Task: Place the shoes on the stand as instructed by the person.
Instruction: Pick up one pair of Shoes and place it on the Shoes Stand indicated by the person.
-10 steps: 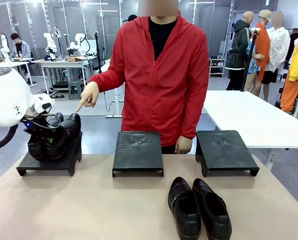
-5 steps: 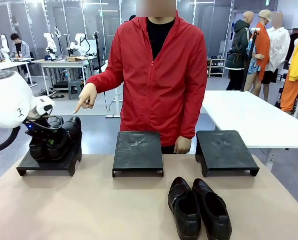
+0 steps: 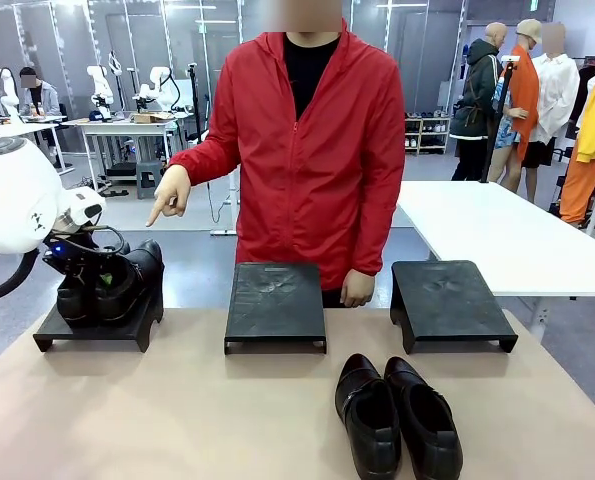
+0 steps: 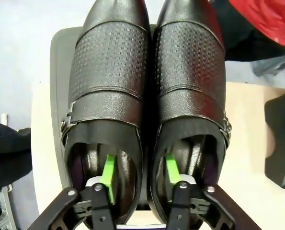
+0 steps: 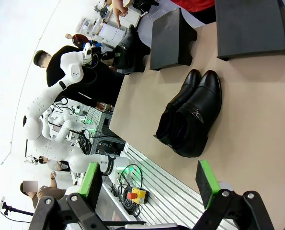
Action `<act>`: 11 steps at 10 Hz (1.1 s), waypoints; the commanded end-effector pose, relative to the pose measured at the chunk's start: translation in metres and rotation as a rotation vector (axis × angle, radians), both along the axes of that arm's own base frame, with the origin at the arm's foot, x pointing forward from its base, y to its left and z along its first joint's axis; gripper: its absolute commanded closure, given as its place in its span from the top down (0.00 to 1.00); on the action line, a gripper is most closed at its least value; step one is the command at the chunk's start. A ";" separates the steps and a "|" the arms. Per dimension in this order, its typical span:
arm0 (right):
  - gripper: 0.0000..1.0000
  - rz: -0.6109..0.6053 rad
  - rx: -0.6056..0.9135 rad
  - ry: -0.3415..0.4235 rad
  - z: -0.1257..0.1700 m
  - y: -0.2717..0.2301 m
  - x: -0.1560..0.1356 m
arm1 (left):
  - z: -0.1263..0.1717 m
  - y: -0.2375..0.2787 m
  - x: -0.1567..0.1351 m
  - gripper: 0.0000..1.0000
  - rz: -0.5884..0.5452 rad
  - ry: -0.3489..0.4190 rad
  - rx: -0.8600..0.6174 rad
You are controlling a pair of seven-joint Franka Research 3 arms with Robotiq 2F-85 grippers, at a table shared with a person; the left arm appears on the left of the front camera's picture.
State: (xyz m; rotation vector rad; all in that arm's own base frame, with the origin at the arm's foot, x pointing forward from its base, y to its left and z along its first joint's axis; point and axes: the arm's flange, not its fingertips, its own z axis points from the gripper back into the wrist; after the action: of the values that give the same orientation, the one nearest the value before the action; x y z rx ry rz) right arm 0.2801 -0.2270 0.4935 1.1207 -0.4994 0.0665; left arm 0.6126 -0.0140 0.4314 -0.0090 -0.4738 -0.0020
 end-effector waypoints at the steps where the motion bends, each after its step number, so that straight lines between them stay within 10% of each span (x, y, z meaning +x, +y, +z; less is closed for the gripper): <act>1: 1.00 0.008 0.005 -0.024 0.002 -0.001 0.001 | 0.008 -0.003 -0.007 1.00 0.013 -0.031 0.001; 11: 1.00 0.008 0.005 -0.024 0.002 -0.001 0.001 | 0.017 -0.002 -0.010 1.00 -0.001 -0.023 -0.001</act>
State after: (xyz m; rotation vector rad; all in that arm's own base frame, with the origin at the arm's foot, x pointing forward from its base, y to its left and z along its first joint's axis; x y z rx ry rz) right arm 0.2802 -0.2269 0.4935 1.1203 -0.4993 0.0669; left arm 0.5975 -0.0161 0.4470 -0.0099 -0.4906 -0.0039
